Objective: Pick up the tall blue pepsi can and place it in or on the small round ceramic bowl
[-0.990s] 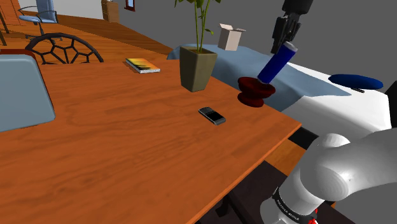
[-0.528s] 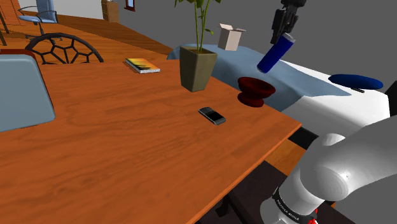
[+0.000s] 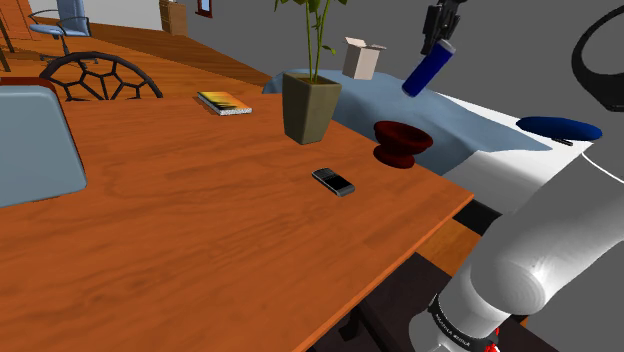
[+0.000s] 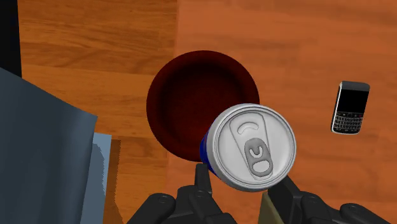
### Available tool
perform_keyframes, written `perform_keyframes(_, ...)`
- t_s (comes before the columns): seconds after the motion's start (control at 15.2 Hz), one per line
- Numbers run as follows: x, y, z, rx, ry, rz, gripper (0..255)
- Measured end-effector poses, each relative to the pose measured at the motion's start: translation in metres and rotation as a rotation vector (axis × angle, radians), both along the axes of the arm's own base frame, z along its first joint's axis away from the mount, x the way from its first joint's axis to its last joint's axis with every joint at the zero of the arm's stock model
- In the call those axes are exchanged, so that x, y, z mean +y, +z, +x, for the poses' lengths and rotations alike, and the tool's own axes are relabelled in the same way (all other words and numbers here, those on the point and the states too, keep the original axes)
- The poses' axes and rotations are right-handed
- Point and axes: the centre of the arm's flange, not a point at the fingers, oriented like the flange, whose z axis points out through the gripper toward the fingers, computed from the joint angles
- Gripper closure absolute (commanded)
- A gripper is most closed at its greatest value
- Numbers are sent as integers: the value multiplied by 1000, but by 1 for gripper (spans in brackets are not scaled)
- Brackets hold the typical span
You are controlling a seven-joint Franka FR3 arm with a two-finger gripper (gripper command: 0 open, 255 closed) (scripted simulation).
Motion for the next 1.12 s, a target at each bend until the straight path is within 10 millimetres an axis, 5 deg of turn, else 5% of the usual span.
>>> perform_keyframes(1.12,-11,-80,8,0,2,-2,255)
